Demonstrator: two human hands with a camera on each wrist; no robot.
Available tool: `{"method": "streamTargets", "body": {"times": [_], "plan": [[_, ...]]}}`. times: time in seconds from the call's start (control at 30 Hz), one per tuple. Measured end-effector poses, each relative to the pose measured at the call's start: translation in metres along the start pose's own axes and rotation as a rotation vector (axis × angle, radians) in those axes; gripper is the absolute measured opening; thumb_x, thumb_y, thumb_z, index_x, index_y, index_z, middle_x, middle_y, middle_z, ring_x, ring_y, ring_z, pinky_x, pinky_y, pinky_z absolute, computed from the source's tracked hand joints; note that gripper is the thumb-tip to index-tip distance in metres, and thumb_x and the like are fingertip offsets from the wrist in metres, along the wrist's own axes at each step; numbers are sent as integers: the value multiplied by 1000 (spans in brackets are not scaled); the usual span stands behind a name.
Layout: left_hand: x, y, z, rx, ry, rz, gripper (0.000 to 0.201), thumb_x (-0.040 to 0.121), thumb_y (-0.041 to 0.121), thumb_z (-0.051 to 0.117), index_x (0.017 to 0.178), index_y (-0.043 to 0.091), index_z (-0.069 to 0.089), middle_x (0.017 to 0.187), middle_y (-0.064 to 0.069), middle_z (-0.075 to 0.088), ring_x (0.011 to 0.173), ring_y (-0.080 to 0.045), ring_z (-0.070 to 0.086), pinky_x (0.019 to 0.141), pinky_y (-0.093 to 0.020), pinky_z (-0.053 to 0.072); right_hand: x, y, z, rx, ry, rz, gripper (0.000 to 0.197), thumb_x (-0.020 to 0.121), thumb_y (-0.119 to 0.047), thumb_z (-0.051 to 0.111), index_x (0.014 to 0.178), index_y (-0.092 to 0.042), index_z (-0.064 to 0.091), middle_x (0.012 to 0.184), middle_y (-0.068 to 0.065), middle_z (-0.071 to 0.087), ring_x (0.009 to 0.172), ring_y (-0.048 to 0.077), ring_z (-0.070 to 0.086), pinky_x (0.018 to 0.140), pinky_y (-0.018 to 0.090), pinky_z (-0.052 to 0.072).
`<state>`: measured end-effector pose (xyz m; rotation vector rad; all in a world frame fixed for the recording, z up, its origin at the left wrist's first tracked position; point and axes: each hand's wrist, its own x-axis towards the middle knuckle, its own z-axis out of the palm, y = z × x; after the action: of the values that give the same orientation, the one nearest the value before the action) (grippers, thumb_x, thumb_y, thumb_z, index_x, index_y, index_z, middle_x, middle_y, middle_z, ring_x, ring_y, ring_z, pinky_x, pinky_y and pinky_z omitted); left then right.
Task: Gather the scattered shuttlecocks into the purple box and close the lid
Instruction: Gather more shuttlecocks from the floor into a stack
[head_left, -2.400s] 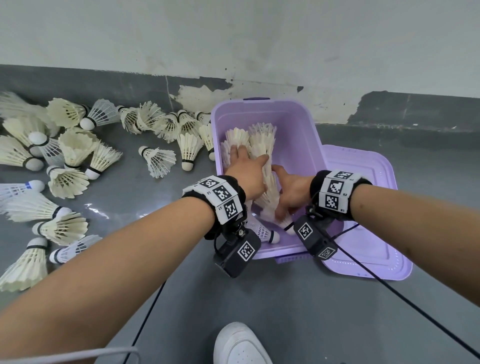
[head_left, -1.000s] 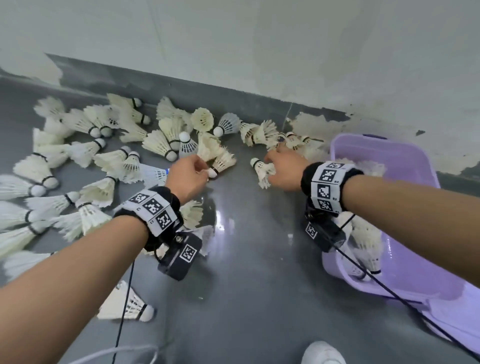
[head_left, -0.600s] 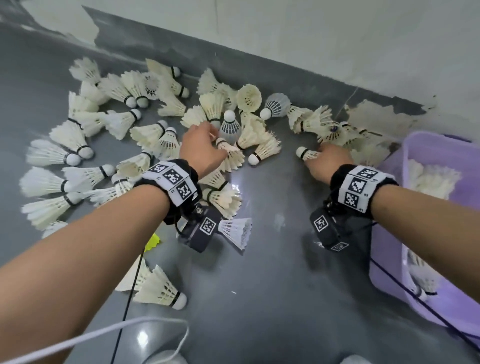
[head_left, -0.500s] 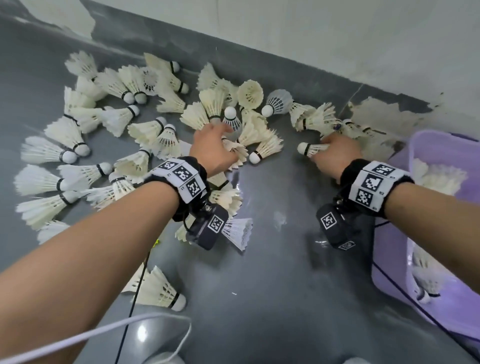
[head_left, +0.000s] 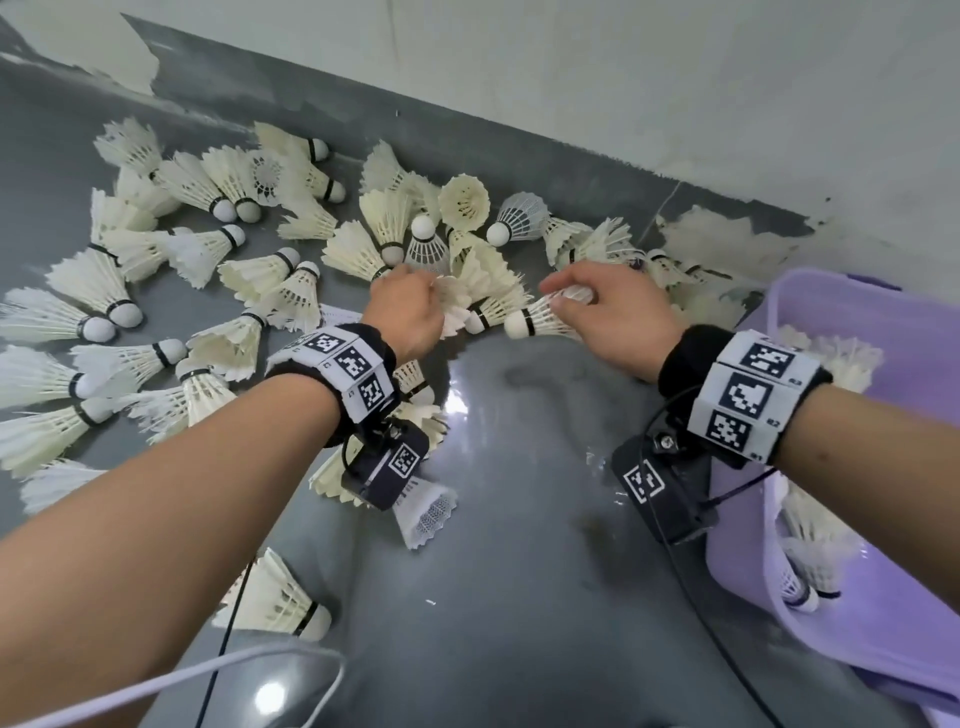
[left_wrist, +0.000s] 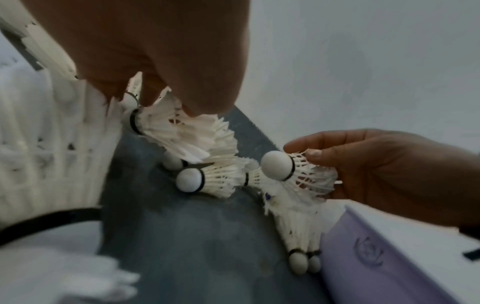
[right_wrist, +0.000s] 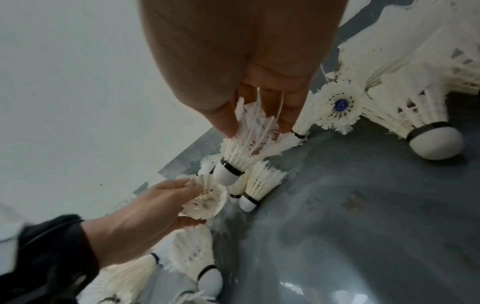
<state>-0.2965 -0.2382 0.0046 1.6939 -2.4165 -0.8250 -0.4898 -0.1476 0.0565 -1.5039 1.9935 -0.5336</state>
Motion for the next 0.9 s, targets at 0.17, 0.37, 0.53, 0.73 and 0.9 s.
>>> {"method": "streamTargets", "body": {"times": [0.17,0.37,0.53,0.73,0.9], "plan": [[-24,36,-17,-439,7,-36,31,98,12,35,105,-8,58,106,-26,62,90,-27,56,88,-47,50,-12,-20,-7,173,125,-116,25,89,-21,62,113,-30,63,101,-17,61,88,8,61,79,7,43],[-43,57,-35,-707,-184,-137,45,102,45,28,127,14,50,105,2,59,100,-21,57,90,-50,53,-23,-35,-11,106,166,-149,34,92,-21,58,126,-26,54,111,-5,63,100,19,61,68,5,33],[-55,51,-45,-745,-415,-126,63,86,70,44,129,24,47,116,-6,55,103,-24,56,81,-43,54,-27,-36,-5,79,7,-132,49,95,-21,55,140,-25,37,132,6,55,122,18,52,96,25,39],[-63,42,-44,-640,-340,92,73,73,7,80,132,19,38,99,-1,59,78,-12,62,57,-24,56,-32,-47,9,276,-208,-126,44,99,-22,40,142,-25,32,108,4,64,105,19,59,99,39,45],[-64,18,-44,-579,-189,48,66,70,10,81,123,23,44,105,-1,55,88,-18,58,68,-34,55,-43,-59,26,156,-75,-190,39,98,-19,42,137,-24,40,115,-2,64,104,13,57,88,23,40]]}}
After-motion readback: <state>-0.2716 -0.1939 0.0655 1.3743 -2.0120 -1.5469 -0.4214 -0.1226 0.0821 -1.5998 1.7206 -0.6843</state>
